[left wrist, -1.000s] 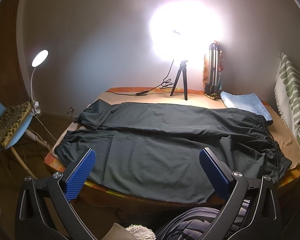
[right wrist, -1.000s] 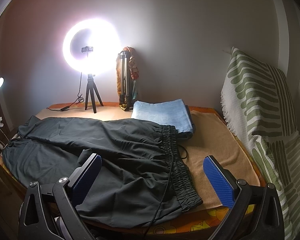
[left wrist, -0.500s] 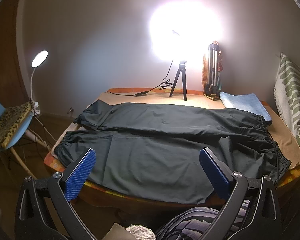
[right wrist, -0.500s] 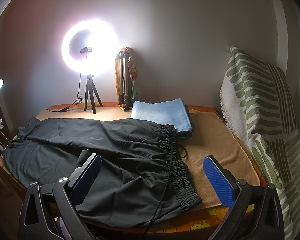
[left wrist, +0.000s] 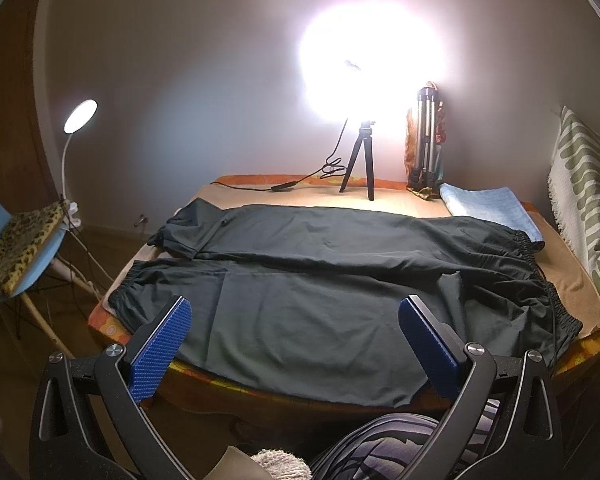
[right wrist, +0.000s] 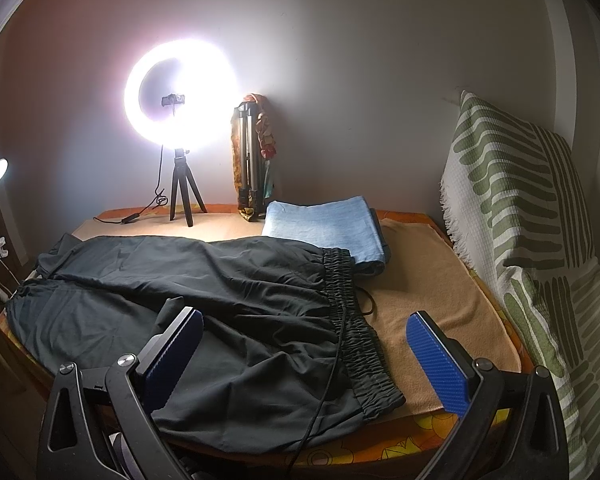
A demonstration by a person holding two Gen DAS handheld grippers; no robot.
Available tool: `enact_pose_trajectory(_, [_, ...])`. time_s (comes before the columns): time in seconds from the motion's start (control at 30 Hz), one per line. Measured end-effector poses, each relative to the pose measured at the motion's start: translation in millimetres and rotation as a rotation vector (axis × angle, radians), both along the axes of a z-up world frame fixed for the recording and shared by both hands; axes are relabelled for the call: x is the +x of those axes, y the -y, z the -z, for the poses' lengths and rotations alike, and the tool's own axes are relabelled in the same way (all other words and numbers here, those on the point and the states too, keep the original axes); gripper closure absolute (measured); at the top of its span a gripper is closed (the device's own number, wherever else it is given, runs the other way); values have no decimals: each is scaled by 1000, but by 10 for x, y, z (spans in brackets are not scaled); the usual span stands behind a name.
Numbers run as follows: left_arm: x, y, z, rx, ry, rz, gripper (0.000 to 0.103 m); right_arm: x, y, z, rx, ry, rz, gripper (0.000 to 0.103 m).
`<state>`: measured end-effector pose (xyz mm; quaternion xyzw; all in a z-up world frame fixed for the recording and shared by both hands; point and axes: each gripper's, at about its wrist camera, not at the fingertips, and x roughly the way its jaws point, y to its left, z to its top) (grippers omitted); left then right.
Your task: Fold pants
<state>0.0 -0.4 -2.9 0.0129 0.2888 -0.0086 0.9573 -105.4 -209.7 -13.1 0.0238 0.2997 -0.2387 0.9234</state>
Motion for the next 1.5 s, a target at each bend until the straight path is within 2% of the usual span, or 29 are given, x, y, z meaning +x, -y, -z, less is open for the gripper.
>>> enact_pose_trajectory(1.17, [-11, -31, 33, 0, 0, -11, 0, 34, -28, -44, 1, -8, -6, 0])
enact_pose_trajectory(1.5, [-13, -264, 14, -21, 17, -20, 0, 133, -163, -154, -27, 9, -52, 0])
